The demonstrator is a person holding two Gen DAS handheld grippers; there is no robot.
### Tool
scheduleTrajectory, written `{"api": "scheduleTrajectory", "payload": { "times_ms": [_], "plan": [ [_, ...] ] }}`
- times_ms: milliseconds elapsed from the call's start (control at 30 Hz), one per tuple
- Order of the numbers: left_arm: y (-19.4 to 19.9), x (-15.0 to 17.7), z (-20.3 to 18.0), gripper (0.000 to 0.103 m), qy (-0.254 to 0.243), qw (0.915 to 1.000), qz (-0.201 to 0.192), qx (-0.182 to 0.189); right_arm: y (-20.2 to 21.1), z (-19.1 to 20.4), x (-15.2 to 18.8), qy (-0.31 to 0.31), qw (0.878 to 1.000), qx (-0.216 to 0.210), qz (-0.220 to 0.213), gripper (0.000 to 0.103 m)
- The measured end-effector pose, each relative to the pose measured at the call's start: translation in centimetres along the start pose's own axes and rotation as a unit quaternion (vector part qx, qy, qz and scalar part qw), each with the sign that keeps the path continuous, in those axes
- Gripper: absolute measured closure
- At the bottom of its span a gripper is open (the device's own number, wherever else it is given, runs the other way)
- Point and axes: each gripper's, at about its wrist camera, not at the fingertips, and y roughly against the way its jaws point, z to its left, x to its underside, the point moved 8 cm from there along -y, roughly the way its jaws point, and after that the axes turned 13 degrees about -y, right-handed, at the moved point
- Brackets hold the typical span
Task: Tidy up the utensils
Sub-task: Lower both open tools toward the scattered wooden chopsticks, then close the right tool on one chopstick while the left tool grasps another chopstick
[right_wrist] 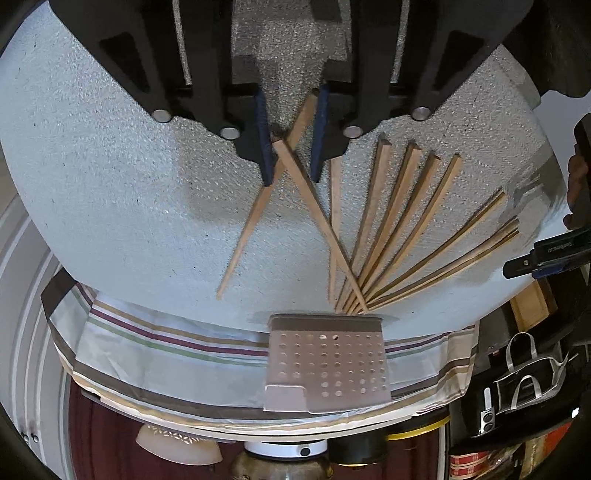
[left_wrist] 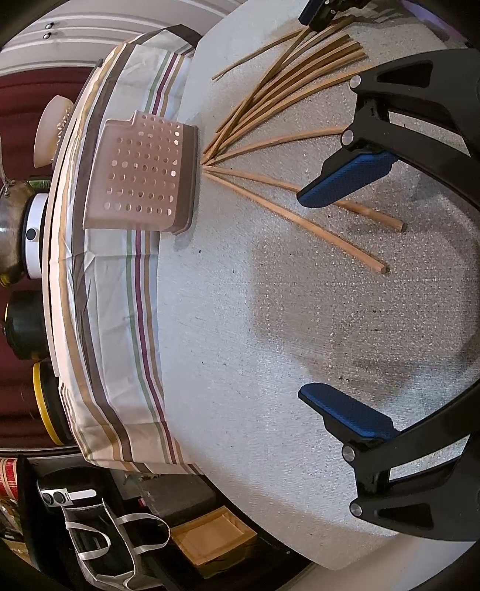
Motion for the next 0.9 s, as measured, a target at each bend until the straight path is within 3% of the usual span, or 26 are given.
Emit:
{"api": "scheduleTrajectory", "payload": {
  "times_ms": [200,367,800,900],
  "plan": [
    [-0.1,0.1,0.0,0.009,0.001,1.0000,0.001,0.001,0.0,0.3,0.2,0.005,1.000,-0.004,-0.003,0.088],
    [-0.3,0.2,-0.2,0.009,0.001,1.0000,0.001,0.001,0.3,0.5,0.1,0.008,1.000,-0.007,-0.012,0.096],
    [-0.4,0.5,-1.2,0.009,-0.016,0.9998,-0.004,0.011,0.6,1.2,-0.3,0.010,1.000,-0.002,-0.030,0.096],
    [-0.3,0.8,-1.6,0.019,-0.030,0.9995,-0.002,0.014,0.4,1.7,-0.3,0.014,0.999,-0.006,-0.030,0.096]
  ]
}}
